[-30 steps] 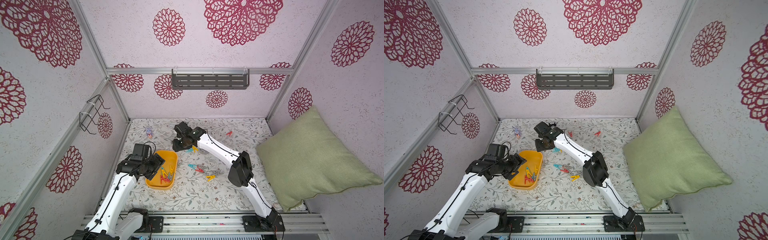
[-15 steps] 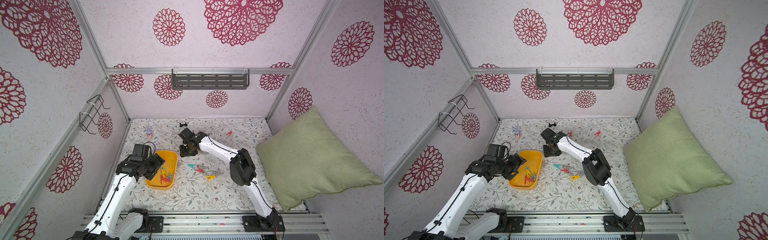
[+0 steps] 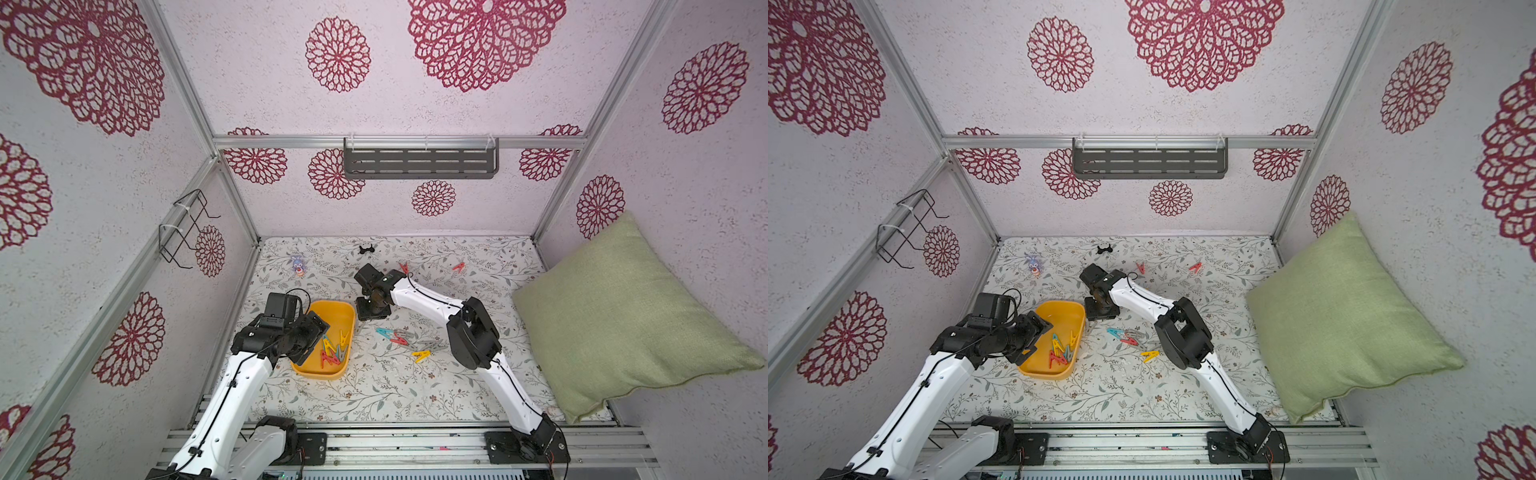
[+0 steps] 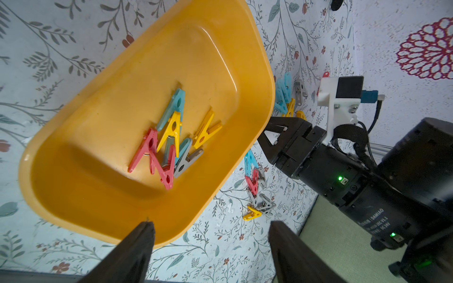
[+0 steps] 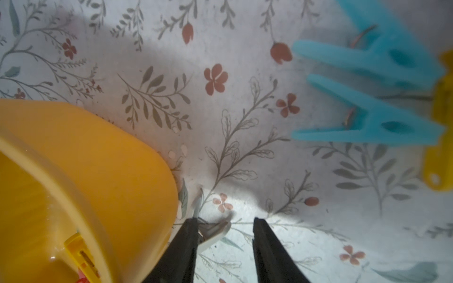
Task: Put the clothespins into the storage box
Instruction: Pick up the clothespin from the center of the board.
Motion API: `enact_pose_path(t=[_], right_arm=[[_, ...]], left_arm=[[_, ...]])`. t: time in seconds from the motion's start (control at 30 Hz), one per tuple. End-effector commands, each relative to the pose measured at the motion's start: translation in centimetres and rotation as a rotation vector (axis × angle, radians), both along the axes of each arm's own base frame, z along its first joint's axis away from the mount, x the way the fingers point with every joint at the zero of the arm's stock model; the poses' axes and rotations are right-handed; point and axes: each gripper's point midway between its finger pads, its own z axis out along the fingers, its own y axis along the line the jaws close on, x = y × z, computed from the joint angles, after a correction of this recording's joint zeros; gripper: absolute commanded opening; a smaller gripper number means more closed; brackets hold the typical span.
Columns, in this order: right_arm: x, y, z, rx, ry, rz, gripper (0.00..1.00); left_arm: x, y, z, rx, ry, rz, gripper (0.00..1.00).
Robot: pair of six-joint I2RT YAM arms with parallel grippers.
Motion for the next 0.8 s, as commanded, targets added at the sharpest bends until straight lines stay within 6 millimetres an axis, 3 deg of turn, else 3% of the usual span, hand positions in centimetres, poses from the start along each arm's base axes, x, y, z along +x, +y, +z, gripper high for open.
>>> enact_pose_path(t=[0.0, 0.5, 0.77], right_arm=[[-0.1, 0.4, 0.6, 0.017, 0.009, -0.009, 0.41], [-2.1, 0.9, -0.8, -0.020, 0.042, 0.033, 0.34], [-2.6, 0.7, -1.4, -0.038, 0.052, 0.043, 0.24]], left_arm=[[-0.1, 0.2, 0.0, 0.001, -0.013, -0.003, 0.81], [-0.4, 0.2, -0.5, -0.011, -0.014, 0.006, 0.81], [-0.7, 0.3, -0.3, -0.016, -0.022, 0.018, 0.81]])
